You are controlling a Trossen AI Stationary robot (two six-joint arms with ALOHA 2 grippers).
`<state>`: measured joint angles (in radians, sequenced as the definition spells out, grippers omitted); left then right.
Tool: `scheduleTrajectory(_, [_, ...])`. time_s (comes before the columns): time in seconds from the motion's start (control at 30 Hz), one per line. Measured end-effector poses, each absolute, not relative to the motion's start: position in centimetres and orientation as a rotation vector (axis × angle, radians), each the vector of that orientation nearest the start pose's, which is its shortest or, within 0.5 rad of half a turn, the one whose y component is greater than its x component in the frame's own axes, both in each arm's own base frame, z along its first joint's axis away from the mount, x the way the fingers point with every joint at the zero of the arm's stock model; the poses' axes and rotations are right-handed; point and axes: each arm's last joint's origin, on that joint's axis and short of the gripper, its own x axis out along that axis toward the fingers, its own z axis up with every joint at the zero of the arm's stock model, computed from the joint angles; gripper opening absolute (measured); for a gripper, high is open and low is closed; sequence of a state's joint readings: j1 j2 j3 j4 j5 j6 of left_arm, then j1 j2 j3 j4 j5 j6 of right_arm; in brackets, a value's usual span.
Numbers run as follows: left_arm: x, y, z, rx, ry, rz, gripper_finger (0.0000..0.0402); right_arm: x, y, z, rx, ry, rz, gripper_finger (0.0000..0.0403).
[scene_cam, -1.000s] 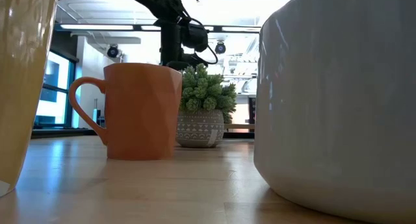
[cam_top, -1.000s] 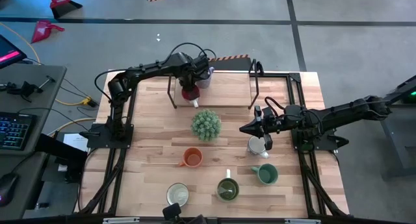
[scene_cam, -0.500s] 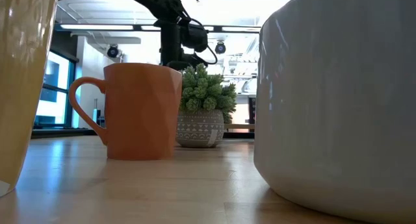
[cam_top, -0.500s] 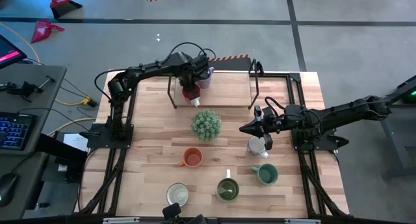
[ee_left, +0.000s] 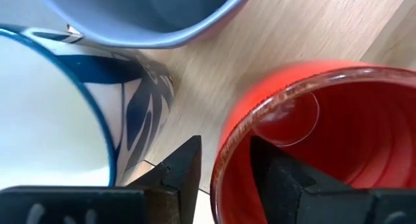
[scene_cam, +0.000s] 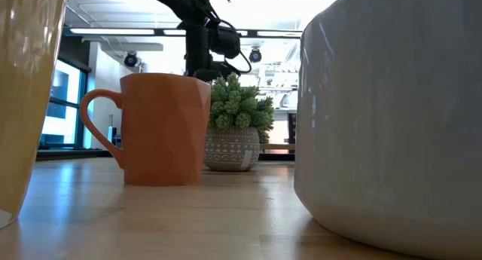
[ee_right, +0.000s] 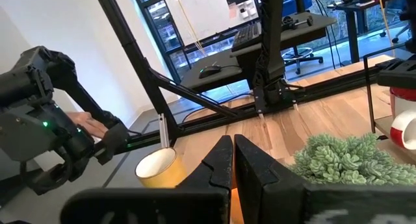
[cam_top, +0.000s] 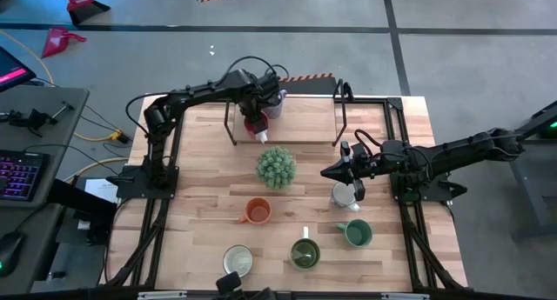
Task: Place coffee mugs
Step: Put the red mug on the shelf
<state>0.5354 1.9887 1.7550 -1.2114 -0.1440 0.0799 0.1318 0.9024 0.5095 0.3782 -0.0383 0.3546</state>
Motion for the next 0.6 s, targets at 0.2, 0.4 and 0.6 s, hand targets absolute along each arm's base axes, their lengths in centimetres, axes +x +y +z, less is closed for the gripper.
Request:
scheduleTrajectory(0.2, [32.9, 20.0, 26.6, -0.217, 1.42, 0.519, 0.0125, 20.0, 2.8, 27.1, 0.353, 0.045, 0.166, 0.0])
scheduleTrajectory(0.4, [32.0, 19.5, 28.8, -0.207, 1.357, 0.535, 0.0125, 20.0, 2.8, 27.1, 0.355, 0.045, 0.166, 0.0])
scheduleTrajectory(0.6, [30.5, 18.4, 32.0, -0.227, 1.248, 0.53, 0.0125, 20.0, 2.8, 27.1, 0.303, 0.041, 0.167, 0.0])
